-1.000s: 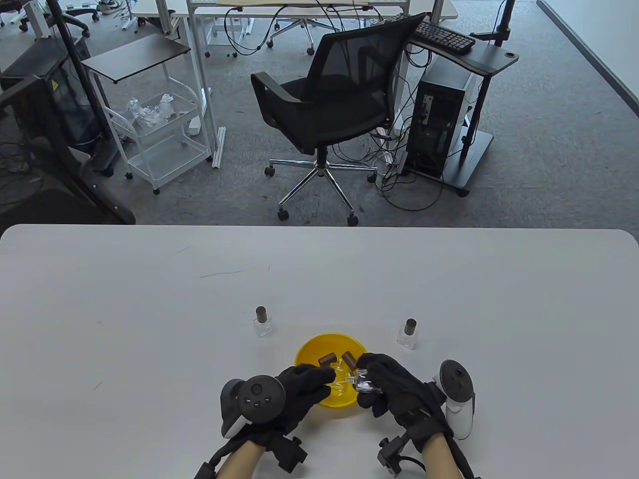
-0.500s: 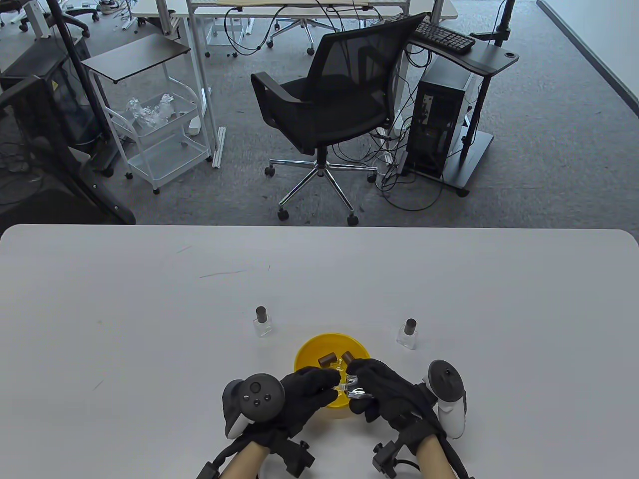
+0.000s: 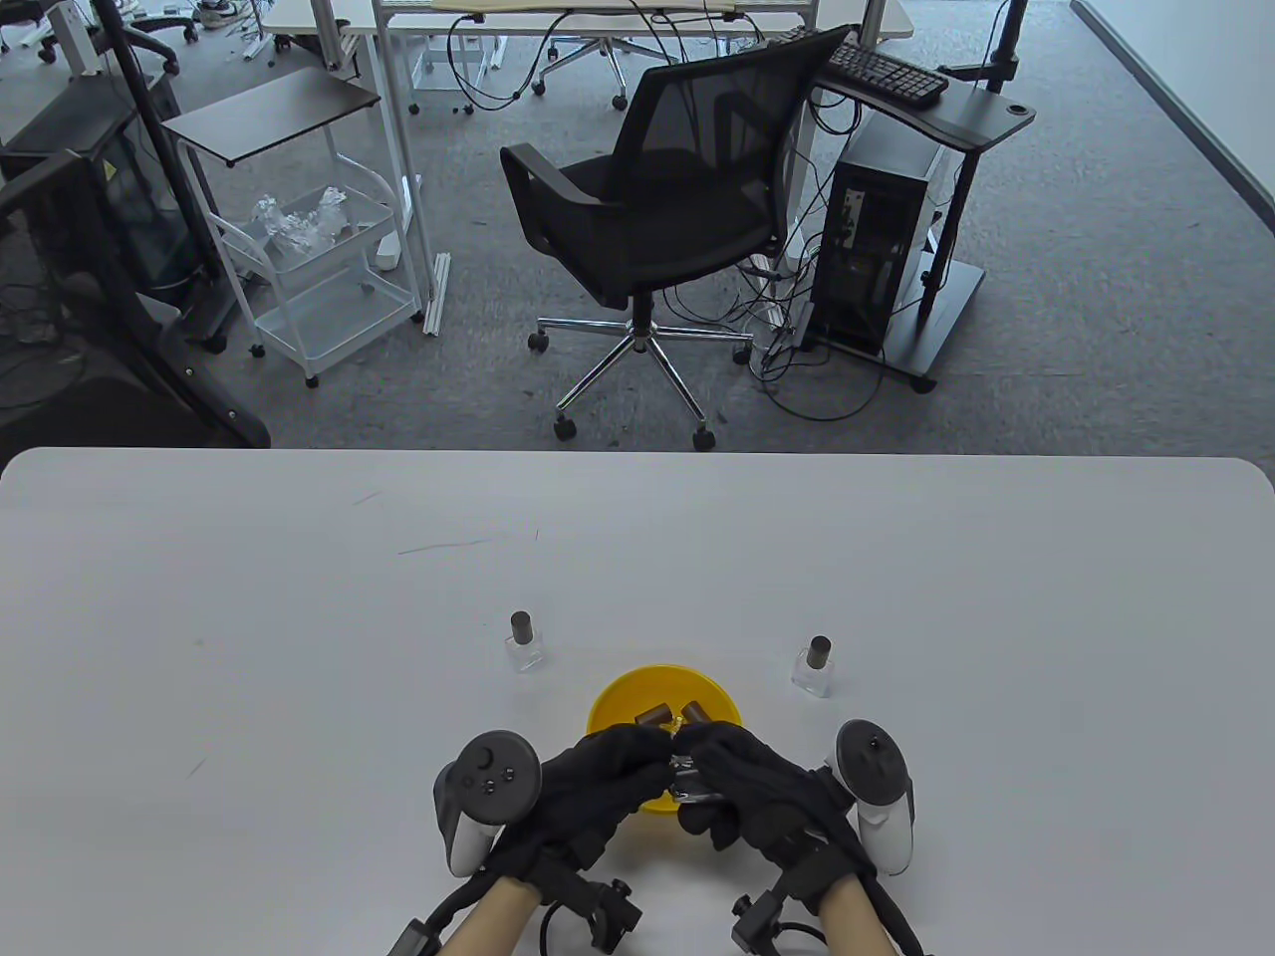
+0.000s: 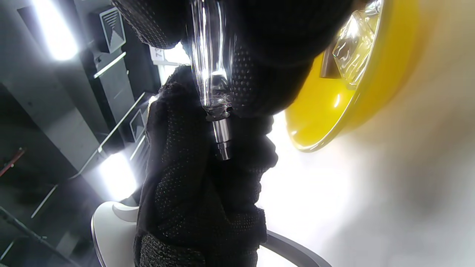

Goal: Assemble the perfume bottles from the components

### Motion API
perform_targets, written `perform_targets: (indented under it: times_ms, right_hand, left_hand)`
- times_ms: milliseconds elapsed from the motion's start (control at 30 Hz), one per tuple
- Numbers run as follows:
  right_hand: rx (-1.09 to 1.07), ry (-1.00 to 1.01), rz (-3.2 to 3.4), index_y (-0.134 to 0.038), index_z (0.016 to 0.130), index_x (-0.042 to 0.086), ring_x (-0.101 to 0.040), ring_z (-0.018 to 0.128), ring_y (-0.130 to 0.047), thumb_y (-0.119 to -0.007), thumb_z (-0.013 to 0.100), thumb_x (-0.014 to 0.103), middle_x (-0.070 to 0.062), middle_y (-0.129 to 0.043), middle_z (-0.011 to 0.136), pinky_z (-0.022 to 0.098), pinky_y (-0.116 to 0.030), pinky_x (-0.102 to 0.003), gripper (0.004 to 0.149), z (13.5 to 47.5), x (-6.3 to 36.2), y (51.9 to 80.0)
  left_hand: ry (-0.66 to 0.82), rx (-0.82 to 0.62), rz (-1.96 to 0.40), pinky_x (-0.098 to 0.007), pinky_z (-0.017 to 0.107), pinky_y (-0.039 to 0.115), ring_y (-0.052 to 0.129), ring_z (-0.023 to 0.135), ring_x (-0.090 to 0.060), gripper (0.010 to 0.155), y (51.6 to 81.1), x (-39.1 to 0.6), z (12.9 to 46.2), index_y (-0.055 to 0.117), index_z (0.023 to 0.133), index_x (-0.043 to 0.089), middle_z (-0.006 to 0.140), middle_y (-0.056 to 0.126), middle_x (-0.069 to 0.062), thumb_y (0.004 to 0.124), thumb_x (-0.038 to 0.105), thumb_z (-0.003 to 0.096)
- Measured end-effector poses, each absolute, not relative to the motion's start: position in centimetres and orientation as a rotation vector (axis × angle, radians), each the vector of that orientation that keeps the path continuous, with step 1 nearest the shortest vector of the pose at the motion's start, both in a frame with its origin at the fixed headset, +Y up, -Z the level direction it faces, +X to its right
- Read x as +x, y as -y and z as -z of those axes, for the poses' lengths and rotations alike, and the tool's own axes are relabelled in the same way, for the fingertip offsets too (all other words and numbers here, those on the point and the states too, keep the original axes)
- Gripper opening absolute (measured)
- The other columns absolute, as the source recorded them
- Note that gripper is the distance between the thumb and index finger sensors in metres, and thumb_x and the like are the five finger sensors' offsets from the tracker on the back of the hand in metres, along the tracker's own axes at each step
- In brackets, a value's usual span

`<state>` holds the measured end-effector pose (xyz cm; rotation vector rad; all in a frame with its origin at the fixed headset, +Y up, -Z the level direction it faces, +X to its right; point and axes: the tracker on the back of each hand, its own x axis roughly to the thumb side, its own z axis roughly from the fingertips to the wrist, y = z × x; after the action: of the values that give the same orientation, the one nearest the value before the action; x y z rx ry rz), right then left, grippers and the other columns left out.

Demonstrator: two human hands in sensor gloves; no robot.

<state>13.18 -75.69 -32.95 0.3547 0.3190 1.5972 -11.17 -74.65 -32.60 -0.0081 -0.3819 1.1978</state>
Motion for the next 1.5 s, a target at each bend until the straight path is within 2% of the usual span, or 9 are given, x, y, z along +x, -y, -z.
perform_targets:
  times_ms: [233, 433, 667, 900, 1100, 1167, 1233, 1333, 1500]
  right_hand:
    - [0.405, -0.325, -1.611, -0.065, 0.103, 0.012, -0.031, 0.052, -0.096, -0.066, 0.066, 0.033, -0.022, -0.085, 0.087, 0.03, -0.084, -0.027, 0.042, 32.9, 12.9, 75.5]
    - [0.455, -0.277, -1.736, -0.054, 0.106, 0.008, -0.031, 0.053, -0.094, -0.065, 0.066, 0.031, -0.022, -0.08, 0.088, 0.03, -0.084, -0.027, 0.048, 32.4, 11.6, 75.0]
    - [0.366, -0.144, -1.818, -0.052, 0.103, 0.002, -0.028, 0.048, -0.094, -0.062, 0.066, 0.03, -0.022, -0.079, 0.084, 0.026, -0.084, -0.024, 0.047, 32.0, 11.0, 75.0]
    - [0.299, -0.14, -1.778, -0.055, 0.102, 0.003, -0.027, 0.046, -0.094, -0.063, 0.066, 0.031, -0.022, -0.08, 0.082, 0.025, -0.083, -0.023, 0.046, 32.4, 11.9, 75.7]
    - [0.276, -0.148, -1.671, -0.055, 0.101, 0.006, -0.025, 0.046, -0.094, -0.062, 0.066, 0.032, -0.02, -0.079, 0.081, 0.025, -0.083, -0.022, 0.044, 32.4, 12.4, 75.8]
    - [0.283, -0.151, -1.629, -0.055, 0.102, 0.006, -0.025, 0.046, -0.094, -0.062, 0.067, 0.032, -0.02, -0.079, 0.082, 0.026, -0.083, -0.021, 0.044, 32.5, 12.6, 75.8]
    - [0.29, -0.143, -1.625, -0.054, 0.102, 0.007, -0.025, 0.047, -0.093, -0.062, 0.067, 0.032, -0.02, -0.078, 0.083, 0.026, -0.083, -0.021, 0.044, 32.5, 12.6, 75.7]
    - [0.291, -0.112, -1.683, -0.055, 0.101, 0.007, -0.025, 0.047, -0.094, -0.062, 0.066, 0.032, -0.02, -0.079, 0.082, 0.026, -0.083, -0.022, 0.044, 32.4, 12.5, 75.6]
    - [0.286, -0.098, -1.718, -0.055, 0.101, 0.006, -0.025, 0.046, -0.094, -0.062, 0.066, 0.032, -0.02, -0.079, 0.082, 0.026, -0.083, -0.022, 0.043, 32.3, 12.5, 75.3]
  left_hand:
    - [0.323, -0.017, -1.261, -0.027, 0.033, 0.095, 0.104, 0.049, -0.023, 0.048, 75.0, -11.2, 32.6, 0.079, 0.094, 0.024, 0.083, 0.09, -0.005, 0.081, 0.041, 0.0483]
    - [0.294, 0.013, -1.222, -0.026, 0.028, 0.092, 0.102, 0.041, -0.024, 0.05, 74.7, -11.0, 32.3, 0.075, 0.097, 0.021, 0.082, 0.088, -0.008, 0.077, 0.04, 0.0508]
    - [0.326, 0.035, -1.173, -0.031, 0.04, 0.091, 0.099, 0.058, -0.028, 0.053, 74.3, -10.7, 32.0, 0.067, 0.102, 0.02, 0.089, 0.081, -0.01, 0.077, 0.035, 0.0519]
    - [0.413, 0.011, -1.099, -0.039, 0.051, 0.088, 0.093, 0.073, -0.034, 0.051, 73.7, -9.8, 31.6, 0.06, 0.107, 0.019, 0.098, 0.074, -0.012, 0.069, 0.02, 0.0558]
    - [0.351, 0.025, -1.123, -0.032, 0.051, 0.089, 0.094, 0.074, -0.027, 0.058, 73.9, -10.3, 31.8, 0.059, 0.108, 0.019, 0.099, 0.073, -0.012, 0.076, 0.031, 0.0537]
    - [0.3, -0.02, -1.099, -0.034, 0.046, 0.089, 0.097, 0.067, -0.028, 0.061, 74.2, -10.6, 32.0, 0.064, 0.106, 0.015, 0.094, 0.078, -0.014, 0.075, 0.042, 0.0526]
    - [0.282, -0.095, -1.089, -0.035, 0.038, 0.09, 0.101, 0.056, -0.029, 0.06, 74.6, -10.8, 32.1, 0.078, 0.098, 0.014, 0.082, 0.089, -0.013, 0.069, 0.052, 0.0516]
    - [0.3, -0.103, -1.114, -0.034, 0.031, 0.091, 0.104, 0.046, -0.027, 0.054, 74.6, -10.5, 32.1, 0.086, 0.088, 0.012, 0.071, 0.096, -0.011, 0.07, 0.049, 0.0516]
    - [0.341, -0.075, -1.134, -0.032, 0.035, 0.093, 0.104, 0.051, -0.025, 0.051, 74.3, -10.5, 32.0, 0.082, 0.092, 0.015, 0.075, 0.093, -0.012, 0.078, 0.041, 0.0499]
